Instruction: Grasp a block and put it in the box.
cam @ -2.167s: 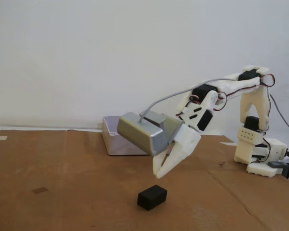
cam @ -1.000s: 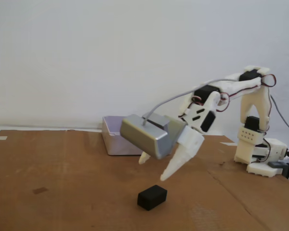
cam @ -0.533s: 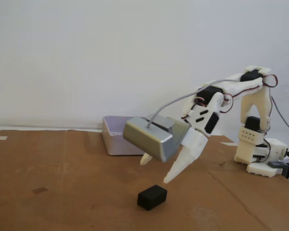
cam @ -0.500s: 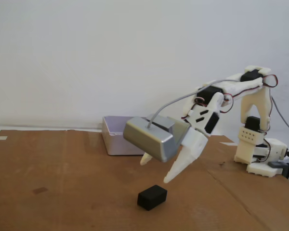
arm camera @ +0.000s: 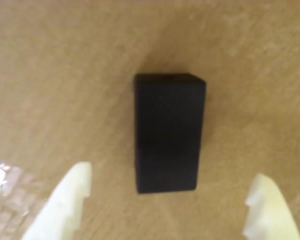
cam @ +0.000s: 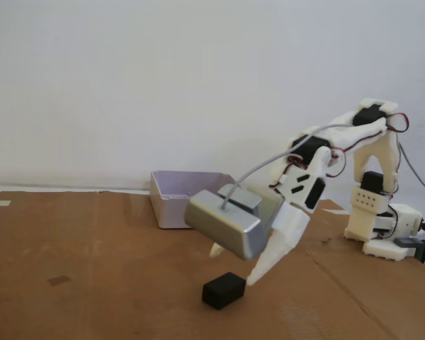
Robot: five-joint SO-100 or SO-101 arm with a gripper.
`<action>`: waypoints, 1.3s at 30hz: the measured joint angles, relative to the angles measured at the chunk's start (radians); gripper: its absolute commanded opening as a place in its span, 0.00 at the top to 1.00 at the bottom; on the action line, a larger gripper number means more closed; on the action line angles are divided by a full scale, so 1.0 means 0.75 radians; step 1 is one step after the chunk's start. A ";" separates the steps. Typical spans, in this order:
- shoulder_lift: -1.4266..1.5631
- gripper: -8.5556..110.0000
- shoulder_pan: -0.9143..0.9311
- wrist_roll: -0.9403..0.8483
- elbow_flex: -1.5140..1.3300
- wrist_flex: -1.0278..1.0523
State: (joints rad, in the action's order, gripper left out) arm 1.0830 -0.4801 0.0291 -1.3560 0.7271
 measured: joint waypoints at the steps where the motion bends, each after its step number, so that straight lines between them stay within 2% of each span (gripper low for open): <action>1: -0.014 0.60 0.004 0.010 0.014 0.000; 26: -0.262 0.61 -0.004 -0.002 0.211 0.000; 39: -0.274 0.61 0.082 0.010 0.215 0.000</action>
State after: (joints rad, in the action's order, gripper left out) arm 0.8774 -0.4188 0.0368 -1.1950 0.7271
